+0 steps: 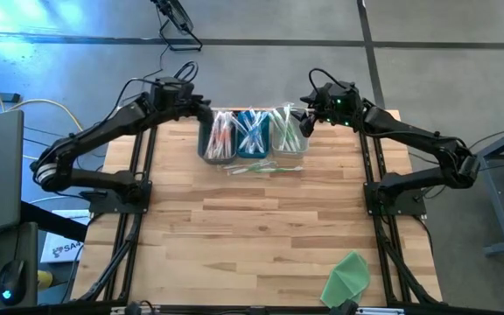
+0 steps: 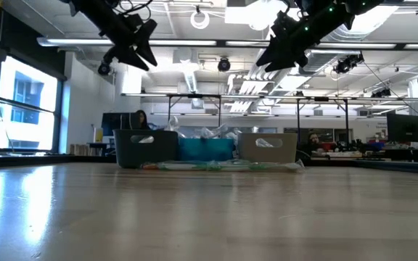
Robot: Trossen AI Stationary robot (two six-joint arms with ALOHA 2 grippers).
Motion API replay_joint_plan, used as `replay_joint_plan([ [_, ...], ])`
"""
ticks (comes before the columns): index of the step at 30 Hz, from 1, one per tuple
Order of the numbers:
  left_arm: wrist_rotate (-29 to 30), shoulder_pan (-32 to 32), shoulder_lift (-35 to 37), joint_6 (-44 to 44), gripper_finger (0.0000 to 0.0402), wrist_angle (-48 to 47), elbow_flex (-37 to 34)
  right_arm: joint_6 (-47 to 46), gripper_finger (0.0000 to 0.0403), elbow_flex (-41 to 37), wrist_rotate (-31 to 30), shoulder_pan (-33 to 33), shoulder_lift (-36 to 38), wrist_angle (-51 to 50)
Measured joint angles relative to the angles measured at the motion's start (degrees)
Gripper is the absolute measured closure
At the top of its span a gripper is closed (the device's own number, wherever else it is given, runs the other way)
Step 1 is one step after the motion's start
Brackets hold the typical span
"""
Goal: Pick & Place Toothbrushes
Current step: Put the green toothbrush into the white bin
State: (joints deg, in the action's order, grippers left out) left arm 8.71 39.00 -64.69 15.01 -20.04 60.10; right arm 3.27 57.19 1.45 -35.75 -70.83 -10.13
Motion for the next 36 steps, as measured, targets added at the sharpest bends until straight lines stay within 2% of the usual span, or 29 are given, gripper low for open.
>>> replay_joint_plan([
  [13,0.0,0.0,0.6,-2.8,0.0238,6.0,0.0,-3.2,0.0117,0.0,0.2,0.5,0.0,0.0],
  [18,-0.4,0.0,1.9,-3.9,0.0244,4.5,0.0,-3.1,0.0117,0.0,1.0,0.5,0.0,0.0],
  [25,-2.5,-0.2,8.7,-4.9,0.0314,-4.4,-1.6,-1.1,0.0117,0.0,6.6,0.5,0.0,0.0],
  [31,-2.4,-3.3,17.2,-5.7,0.0374,3.5,-10.7,0.5,0.0117,0.0,11.4,0.6,-1.4,-0.4],
  [36,-2.2,-5.4,22.7,-7.3,0.0399,12.8,-18.8,2.9,0.0128,0.0,17.2,1.7,-3.9,-2.1],
])
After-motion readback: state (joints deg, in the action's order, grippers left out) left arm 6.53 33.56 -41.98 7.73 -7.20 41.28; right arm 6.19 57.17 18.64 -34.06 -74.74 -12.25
